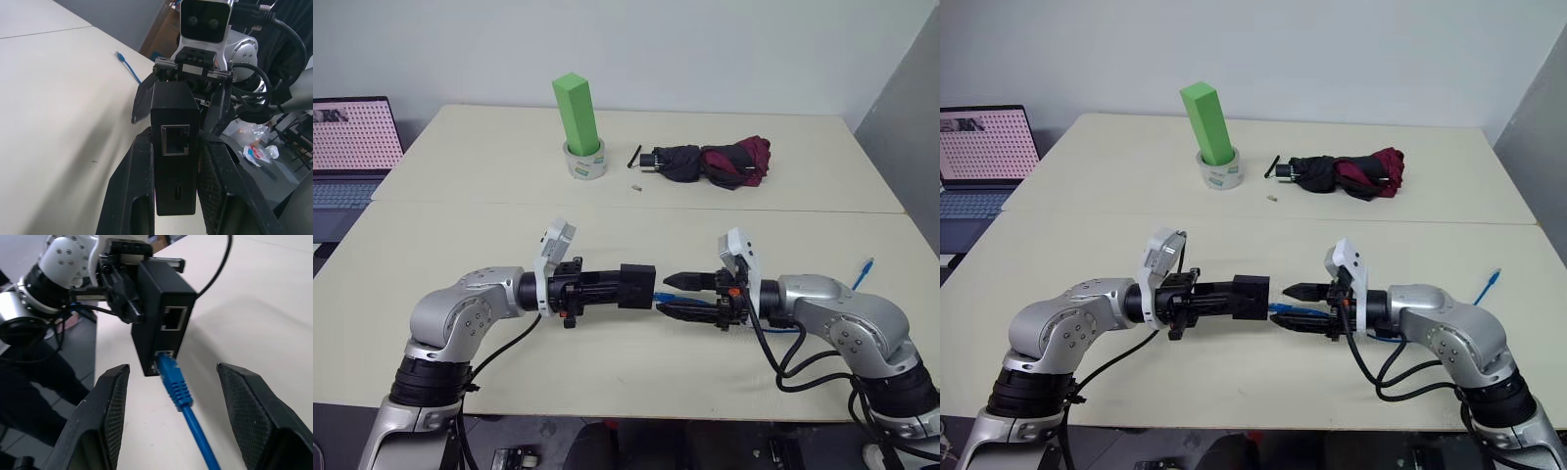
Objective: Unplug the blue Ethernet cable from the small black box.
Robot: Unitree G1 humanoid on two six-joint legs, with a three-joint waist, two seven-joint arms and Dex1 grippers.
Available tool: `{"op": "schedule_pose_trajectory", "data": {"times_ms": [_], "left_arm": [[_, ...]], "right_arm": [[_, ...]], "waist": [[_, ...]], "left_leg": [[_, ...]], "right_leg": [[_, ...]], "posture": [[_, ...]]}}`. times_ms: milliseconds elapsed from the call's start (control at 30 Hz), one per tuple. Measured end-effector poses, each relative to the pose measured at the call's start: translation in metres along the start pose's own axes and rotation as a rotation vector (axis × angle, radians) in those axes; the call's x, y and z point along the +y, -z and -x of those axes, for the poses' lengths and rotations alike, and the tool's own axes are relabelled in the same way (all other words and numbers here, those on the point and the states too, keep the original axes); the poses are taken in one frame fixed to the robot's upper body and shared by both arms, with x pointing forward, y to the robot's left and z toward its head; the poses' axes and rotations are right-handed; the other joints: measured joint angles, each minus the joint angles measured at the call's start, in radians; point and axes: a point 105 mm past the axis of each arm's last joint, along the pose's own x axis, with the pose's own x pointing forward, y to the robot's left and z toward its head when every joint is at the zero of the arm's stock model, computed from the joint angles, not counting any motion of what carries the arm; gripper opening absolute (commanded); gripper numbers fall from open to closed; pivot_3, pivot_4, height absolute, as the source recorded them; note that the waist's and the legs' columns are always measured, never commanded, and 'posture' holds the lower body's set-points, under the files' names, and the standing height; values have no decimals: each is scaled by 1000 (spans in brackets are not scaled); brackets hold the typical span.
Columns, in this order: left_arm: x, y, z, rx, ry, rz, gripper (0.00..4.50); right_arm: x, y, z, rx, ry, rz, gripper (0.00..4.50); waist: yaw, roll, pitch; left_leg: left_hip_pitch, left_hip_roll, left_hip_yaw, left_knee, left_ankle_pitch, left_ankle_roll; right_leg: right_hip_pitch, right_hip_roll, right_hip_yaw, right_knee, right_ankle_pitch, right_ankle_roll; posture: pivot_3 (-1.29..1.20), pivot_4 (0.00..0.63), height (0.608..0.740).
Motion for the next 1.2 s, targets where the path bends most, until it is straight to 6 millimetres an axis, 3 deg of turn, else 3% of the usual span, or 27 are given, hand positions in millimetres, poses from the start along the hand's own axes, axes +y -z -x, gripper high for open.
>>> {"op": "schedule_pose_trajectory", "data": {"times_ms": [233, 333, 667, 1200], "left_arm": [[0, -1, -1, -7, -2, 3, 782], [0, -1, -1, -7, -3, 2, 782], [-1, -4, -2, -7, -16, -14, 782], [-4, -4, -2, -1, 0, -33, 782]], "right_arm": [[-4, 0, 2, -11, 14, -31, 2999], [-4, 0, 2, -10, 12, -34, 2470], [-3, -1, 2, -9, -7, -26, 109], [-3, -3, 4, 16, -38, -25, 92]], "waist": [[0, 0, 0], [0, 0, 0], [0, 0, 0], [0, 0, 0]], "left_leg": [[0, 0, 0, 0, 0, 0], [0, 0, 0, 0, 0, 0], [0, 0, 0, 0, 0, 0], [0, 0, 0, 0, 0, 0]], "right_leg": [[0, 0, 0, 0, 0, 0], [0, 0, 0, 0, 0, 0], [0, 0, 0, 0, 0, 0], [0, 0, 0, 0, 0, 0]], "posture": [[0, 150, 740], [0, 150, 740], [0, 150, 740], [0, 150, 740]]}}
